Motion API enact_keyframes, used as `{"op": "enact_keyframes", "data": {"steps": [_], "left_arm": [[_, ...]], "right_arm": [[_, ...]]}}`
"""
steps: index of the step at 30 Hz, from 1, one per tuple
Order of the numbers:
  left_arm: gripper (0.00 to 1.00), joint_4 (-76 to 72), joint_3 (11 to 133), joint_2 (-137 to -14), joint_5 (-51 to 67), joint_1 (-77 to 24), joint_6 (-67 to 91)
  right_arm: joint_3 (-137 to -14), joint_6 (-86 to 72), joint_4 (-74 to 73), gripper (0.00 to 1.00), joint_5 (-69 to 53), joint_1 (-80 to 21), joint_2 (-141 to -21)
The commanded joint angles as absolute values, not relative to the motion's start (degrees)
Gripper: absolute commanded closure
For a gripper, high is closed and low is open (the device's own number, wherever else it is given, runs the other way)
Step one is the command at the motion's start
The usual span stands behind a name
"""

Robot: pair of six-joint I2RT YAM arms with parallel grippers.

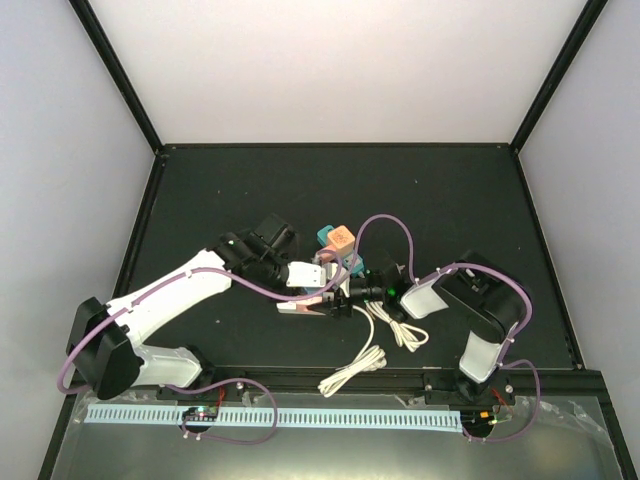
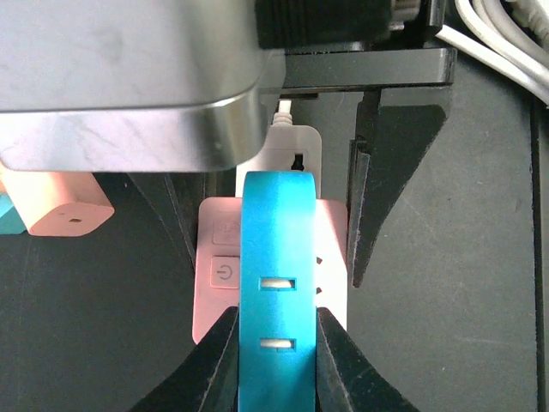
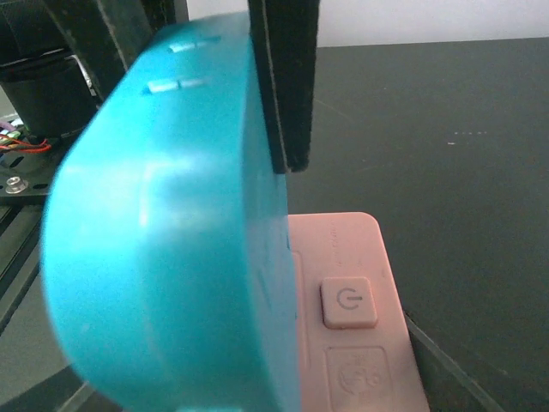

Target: Pull the plug off the socket

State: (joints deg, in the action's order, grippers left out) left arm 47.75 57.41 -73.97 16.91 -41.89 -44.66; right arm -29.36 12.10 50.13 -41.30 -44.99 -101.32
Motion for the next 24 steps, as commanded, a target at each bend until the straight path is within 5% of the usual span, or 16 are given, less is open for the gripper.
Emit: {"op": "enact_keyframes", "data": {"steps": [1, 12, 24], "left_arm": [[0.98, 49.84, 61.53, -72.24, 21.33, -41.33, -43.52], [0.98, 50.34, 63.52, -73.03, 20.41, -41.09, -43.66], [0.98, 55.15, 64.96, -71.14, 16.71, -40.27, -46.49]], "right_arm": [[-29.12, 13.69, 49.73, 0.75, -40.07, -44.82, -102.78], [-32.95, 15.0, 41.51, 0.87, -39.7, -44.8, -105.09], [-32.43, 14.57, 42.76, 0.79, -40.44, -44.82, -104.11]]}}
